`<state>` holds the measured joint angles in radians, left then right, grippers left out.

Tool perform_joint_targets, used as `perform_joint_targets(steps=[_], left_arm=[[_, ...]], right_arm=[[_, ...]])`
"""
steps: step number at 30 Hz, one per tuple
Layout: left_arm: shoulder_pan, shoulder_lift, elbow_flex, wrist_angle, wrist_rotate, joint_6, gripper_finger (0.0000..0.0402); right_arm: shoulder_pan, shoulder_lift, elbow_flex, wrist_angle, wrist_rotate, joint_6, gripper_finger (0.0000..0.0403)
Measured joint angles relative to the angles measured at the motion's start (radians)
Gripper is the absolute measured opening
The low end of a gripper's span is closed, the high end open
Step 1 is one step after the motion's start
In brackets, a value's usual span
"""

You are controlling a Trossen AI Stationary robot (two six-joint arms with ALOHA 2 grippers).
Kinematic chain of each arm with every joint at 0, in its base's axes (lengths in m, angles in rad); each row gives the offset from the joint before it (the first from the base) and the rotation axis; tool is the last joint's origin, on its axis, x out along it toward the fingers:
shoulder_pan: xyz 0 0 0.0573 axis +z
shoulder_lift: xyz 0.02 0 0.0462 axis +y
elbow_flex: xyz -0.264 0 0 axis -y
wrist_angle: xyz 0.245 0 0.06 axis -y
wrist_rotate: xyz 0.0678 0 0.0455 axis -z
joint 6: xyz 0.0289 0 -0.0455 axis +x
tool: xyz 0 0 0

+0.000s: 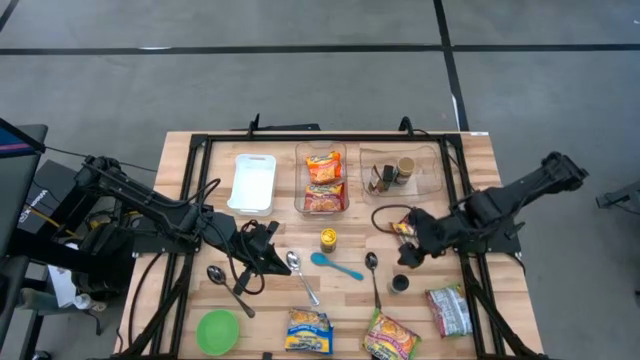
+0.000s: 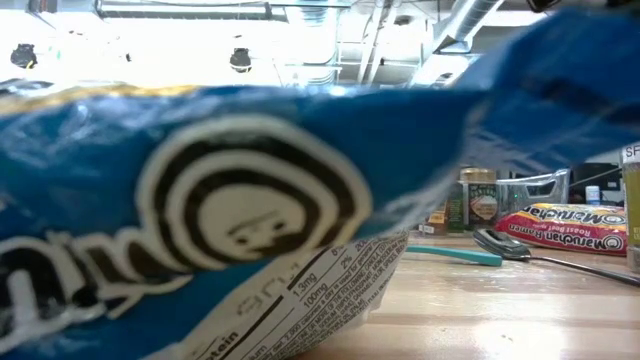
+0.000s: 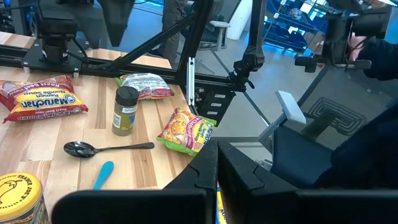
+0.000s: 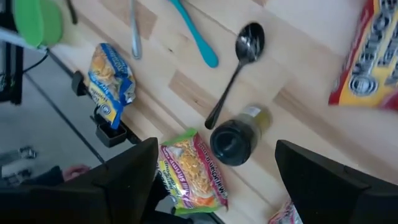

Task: Pick & Place Food Item
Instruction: Put the black spice bottle into the right transparent bin

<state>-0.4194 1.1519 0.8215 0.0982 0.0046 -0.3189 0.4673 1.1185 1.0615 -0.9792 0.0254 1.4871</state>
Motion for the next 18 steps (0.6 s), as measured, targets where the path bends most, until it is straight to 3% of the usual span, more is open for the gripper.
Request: perform_joint_targets(steps=[9, 18], left_arm=[[0.0, 0.0, 0.0, 0.0, 0.0, 0.0, 0.0], [0.0, 0.0, 0.0, 0.0, 0.0, 0.0, 0.0]], right_arm=[[0.105, 0.099, 0.018, 0.0, 0.027, 0.295, 0.0318], [0.136, 0.26, 0.168, -0.108, 0.082, 0.345, 0.0318]])
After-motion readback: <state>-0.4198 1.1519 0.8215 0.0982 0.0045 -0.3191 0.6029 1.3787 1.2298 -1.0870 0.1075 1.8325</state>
